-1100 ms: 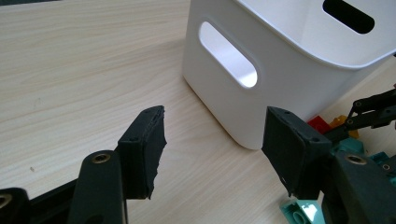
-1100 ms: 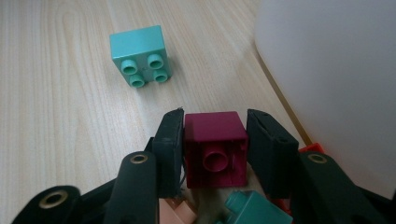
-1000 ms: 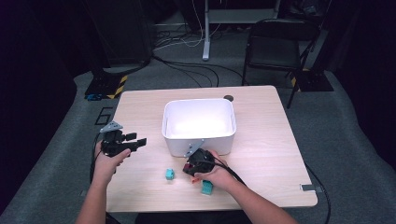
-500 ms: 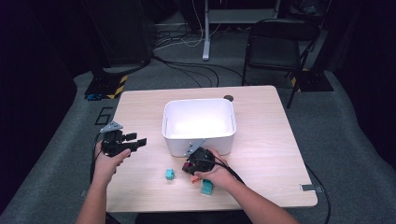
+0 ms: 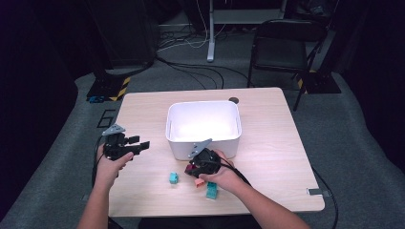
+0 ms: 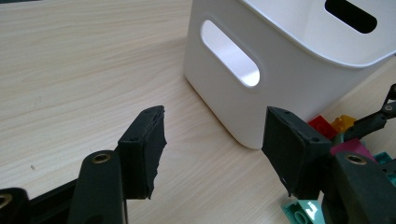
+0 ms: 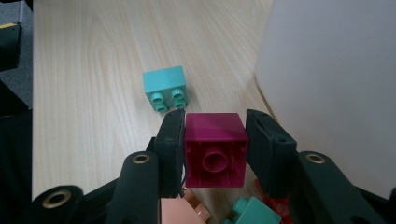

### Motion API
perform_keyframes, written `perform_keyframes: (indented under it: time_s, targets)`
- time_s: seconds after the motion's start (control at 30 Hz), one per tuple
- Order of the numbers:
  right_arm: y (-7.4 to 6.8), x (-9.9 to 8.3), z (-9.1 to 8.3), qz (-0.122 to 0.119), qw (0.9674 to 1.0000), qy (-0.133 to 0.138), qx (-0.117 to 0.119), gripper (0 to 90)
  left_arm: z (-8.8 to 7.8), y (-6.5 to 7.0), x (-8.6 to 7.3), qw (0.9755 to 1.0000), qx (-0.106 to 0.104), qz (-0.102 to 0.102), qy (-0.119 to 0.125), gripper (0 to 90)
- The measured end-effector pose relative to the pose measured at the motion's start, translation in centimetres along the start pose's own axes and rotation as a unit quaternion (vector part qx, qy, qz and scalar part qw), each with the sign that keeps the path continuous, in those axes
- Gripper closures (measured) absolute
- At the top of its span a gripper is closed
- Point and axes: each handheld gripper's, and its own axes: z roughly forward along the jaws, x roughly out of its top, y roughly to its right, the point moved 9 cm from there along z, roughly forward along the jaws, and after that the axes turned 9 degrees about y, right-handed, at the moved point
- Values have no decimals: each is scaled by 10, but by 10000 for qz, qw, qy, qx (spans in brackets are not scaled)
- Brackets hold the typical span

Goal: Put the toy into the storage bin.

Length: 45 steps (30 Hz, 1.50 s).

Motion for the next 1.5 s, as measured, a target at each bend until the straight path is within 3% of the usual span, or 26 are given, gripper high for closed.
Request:
perform_keyframes:
  time_s: [0.97,1.5]
  targets:
    - [-11,54,-56,40,9996,219,174,585,-1,0,0,10000,-7,-10,-11,388]
    - [10,88,-90,135,9990,415,35,586,-1,0,0,10000,-14,1,-19,388]
